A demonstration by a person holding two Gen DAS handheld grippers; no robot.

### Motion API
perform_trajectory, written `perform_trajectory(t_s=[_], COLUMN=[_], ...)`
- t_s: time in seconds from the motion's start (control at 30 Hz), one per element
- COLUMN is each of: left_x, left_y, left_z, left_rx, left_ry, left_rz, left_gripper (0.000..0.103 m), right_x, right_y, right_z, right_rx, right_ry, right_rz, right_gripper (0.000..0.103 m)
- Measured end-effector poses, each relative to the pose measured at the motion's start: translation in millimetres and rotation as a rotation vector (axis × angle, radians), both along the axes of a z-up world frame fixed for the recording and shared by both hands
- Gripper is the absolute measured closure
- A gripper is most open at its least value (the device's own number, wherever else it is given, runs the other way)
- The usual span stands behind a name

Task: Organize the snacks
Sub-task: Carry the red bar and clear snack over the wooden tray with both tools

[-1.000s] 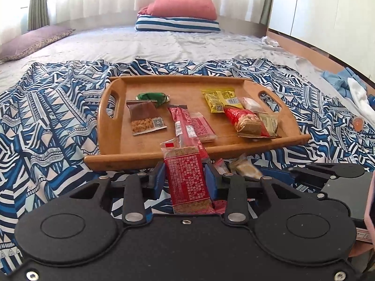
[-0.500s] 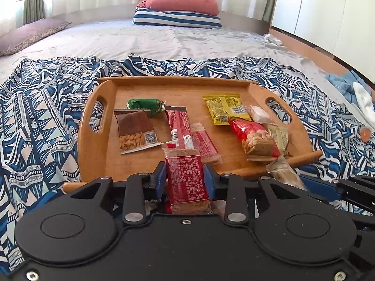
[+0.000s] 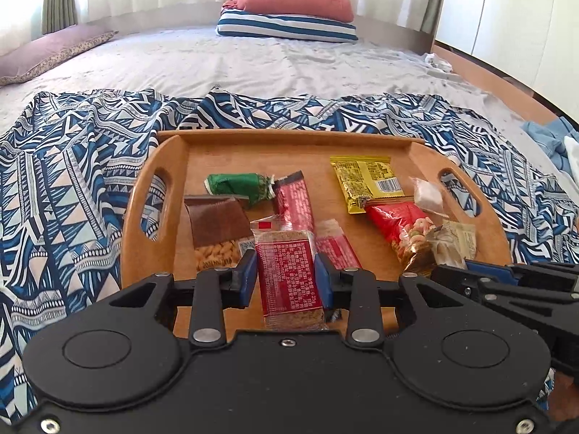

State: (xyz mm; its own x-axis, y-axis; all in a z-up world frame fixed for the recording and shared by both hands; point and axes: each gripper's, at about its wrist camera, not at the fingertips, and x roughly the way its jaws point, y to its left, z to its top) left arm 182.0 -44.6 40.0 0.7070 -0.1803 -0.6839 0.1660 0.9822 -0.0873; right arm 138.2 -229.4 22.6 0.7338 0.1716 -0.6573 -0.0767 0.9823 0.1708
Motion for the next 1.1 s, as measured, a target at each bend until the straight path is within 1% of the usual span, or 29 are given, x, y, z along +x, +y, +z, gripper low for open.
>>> perform_trajectory(t_s=[0.2, 0.4, 0.57, 0.67, 0.83, 0.97, 1.1], left_x=[18.7, 31.6, 39.1, 44.6, 52.6, 56.9, 58.5], left_y=[11.8, 21.9, 27.3, 30.0, 33.7, 35.2, 35.6], left_z=[-3.2, -12.4, -14.5, -15.3, -16.6, -17.3, -18.2], left_rx=[0.000, 0.006, 0.006, 0.004, -0.003, 0.003, 0.009], left_ry=[0.005, 0.013, 0.000, -0.005, -0.011, -0.014, -0.018], left_rz=[0.034, 0.057, 0.071, 0.084, 0.101, 0.106, 0.109], left_gripper=[0.071, 0.071, 0.071, 0.071, 0.071, 0.071, 0.071], right_x=[23.1, 40.9, 51.6, 58.3, 70.7, 67.2, 54.2], right_y=[-0.8, -4.2, -7.4, -11.7, -26.2, -29.4, -28.3], right_z=[-1.3, -3.4, -5.6, -5.8, -7.4, -7.7, -7.6], right_rx=[-0.026, -0.047, -0.061, -0.076, -0.055, -0.047, -0.024], right_ry=[0.003, 0.011, 0.020, 0.019, 0.031, 0.043, 0.045], right_rz=[-0.025, -0.045, -0.072, -0.102, -0.158, -0.162, -0.118], right_gripper=[0.077, 0.077, 0.077, 0.077, 0.077, 0.077, 0.077])
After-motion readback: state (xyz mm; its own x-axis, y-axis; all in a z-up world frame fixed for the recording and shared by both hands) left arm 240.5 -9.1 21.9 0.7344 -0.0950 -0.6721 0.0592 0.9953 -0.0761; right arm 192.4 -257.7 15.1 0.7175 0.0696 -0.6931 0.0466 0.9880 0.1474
